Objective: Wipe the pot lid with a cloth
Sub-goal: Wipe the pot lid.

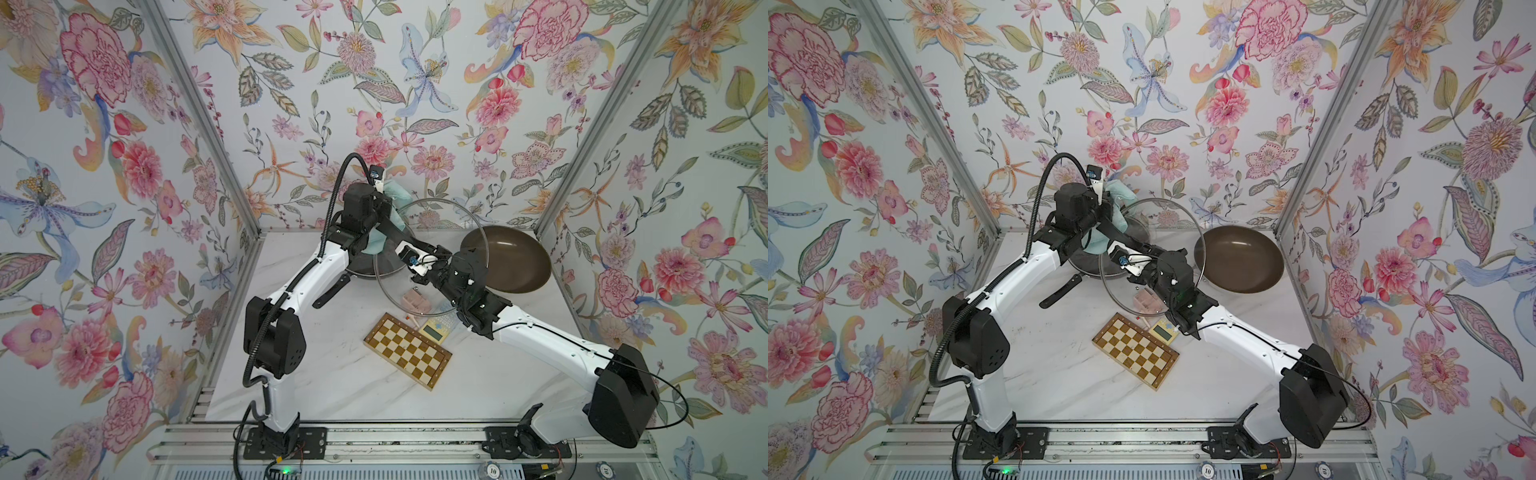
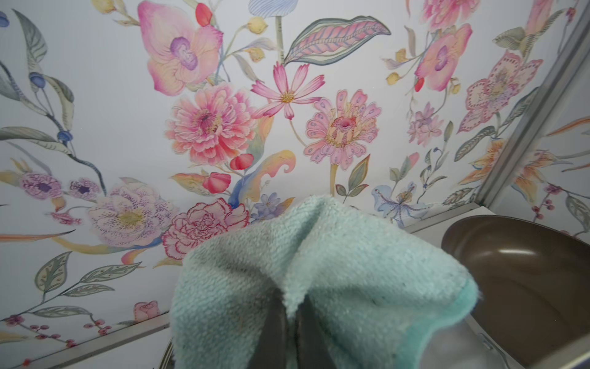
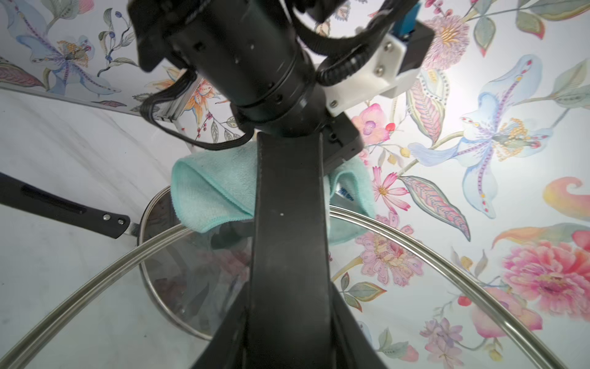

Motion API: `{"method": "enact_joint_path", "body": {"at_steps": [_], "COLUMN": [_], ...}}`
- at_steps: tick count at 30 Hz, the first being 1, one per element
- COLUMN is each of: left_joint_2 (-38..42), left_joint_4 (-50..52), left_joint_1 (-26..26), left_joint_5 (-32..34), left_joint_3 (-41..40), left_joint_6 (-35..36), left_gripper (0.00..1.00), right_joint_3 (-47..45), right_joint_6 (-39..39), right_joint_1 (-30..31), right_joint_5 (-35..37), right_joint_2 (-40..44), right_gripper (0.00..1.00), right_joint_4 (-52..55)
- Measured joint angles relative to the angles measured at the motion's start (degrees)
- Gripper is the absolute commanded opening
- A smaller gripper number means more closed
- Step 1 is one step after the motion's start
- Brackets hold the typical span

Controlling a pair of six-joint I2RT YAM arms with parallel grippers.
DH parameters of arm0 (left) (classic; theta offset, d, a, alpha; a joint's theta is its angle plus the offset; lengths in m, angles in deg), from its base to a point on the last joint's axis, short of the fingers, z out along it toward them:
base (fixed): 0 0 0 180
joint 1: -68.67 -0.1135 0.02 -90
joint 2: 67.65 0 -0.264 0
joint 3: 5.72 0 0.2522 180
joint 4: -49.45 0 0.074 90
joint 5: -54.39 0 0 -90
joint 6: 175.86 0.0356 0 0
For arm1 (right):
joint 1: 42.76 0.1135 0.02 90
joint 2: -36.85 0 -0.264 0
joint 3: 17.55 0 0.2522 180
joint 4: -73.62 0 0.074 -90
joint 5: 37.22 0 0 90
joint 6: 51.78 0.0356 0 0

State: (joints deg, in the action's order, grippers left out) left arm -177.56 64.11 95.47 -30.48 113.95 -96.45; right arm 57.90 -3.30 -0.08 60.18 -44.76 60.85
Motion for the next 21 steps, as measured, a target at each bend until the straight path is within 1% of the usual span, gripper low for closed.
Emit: {"method": "enact_joint_path", "body": {"at_steps": [2,5,8,11,13,15,19,21], "left_joint_2": [0.0,1.2,4.8,9.3,11.7,12.4,11.0,9.3], "left_joint_4": [-0.2,-1.5,-3.1,-4.5,-5.7,-6.6,-6.9,-5.9], "left_joint_1": [-0.3,-0.5,-0.6,0.3,2.0,4.8,10.2,11.4], "left_joint_5": [2.5,4.3,4.1,3.5,3.0,2.6,1.7,1.5], "left_joint_3": [0.0,-1.3,-5.0,-8.7,-10.3,-10.5,-10.5,-10.3], "left_joint_6": [-1.1,-2.6,-4.8,-7.0,-8.4,-9.0,-11.2,-12.1], "left_gripper": [0.00,0.00,0.00,0.00,0.00,0.00,0.00,0.00], "right_joint_3": [-0.3,-0.9,-1.2,-0.9,-0.3,1.2,5.6,7.7], "right_joint_6": [2.0,8.5,20.2,33.6,42.0,47.6,58.6,63.5], "right_joint_1": [-0.9,-3.5,-6.6,-9.1,-9.9,-9.8,-8.7,-8.4], "right_joint_5": [0.7,3.2,9.5,17.7,23.3,27.1,30.9,32.0], "right_joint_2": [0.4,0.5,-0.9,-4.3,-8.0,-11.9,-18.7,-20.8], "right_gripper": [0.00,0.00,0.00,0.00,0.00,0.00,0.00,0.00], "right_joint_4": [-1.3,-3.5,-7.3,-12.3,-16.1,-18.4,-20.2,-20.9]}}
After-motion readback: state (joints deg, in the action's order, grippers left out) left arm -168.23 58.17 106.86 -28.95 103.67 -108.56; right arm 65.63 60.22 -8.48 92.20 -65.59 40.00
